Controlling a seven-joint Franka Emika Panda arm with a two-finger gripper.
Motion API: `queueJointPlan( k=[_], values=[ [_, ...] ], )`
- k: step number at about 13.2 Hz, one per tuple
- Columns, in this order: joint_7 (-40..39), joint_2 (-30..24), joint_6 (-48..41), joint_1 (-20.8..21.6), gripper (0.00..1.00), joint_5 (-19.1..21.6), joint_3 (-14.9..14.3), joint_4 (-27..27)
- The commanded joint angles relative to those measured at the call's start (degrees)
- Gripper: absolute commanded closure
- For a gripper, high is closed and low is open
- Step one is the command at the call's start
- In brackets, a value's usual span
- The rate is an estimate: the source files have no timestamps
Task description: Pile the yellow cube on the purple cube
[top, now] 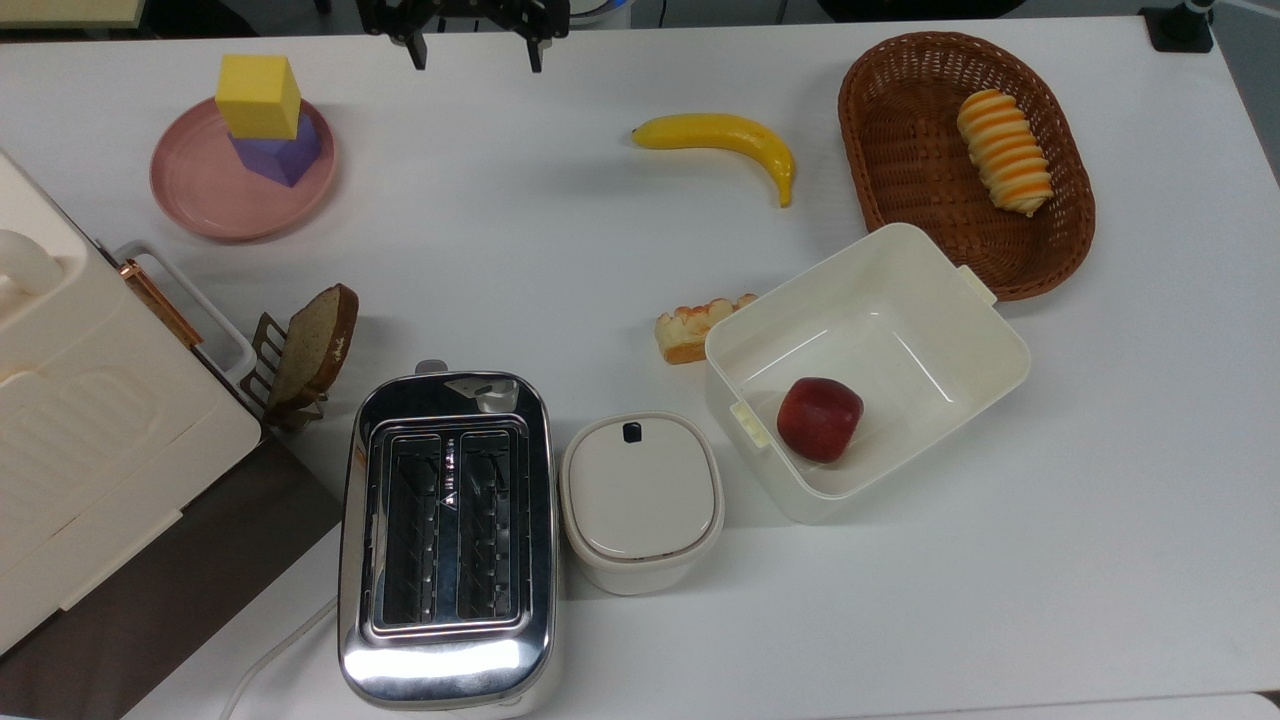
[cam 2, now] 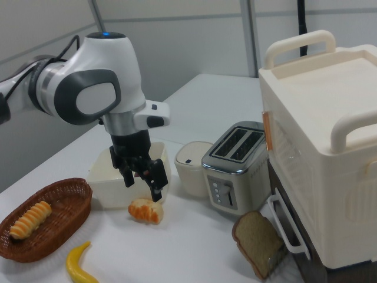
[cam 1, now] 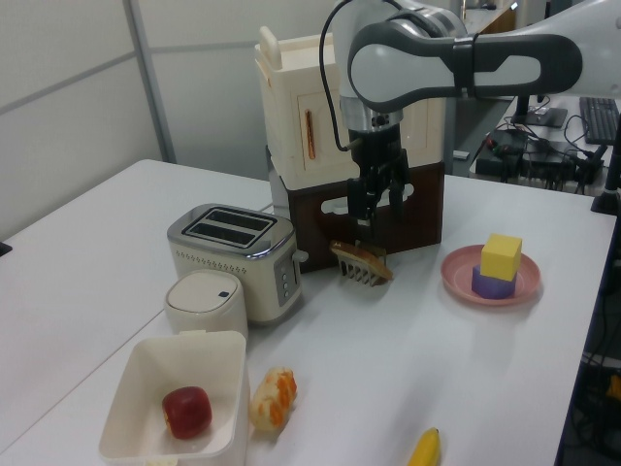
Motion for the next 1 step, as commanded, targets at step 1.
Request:
queueJointPlan(
  k=[1],
  values=[
    [0.5, 0.2, -0.7, 0.7, 0.0, 0.1, -0.7, 0.4]
  ],
)
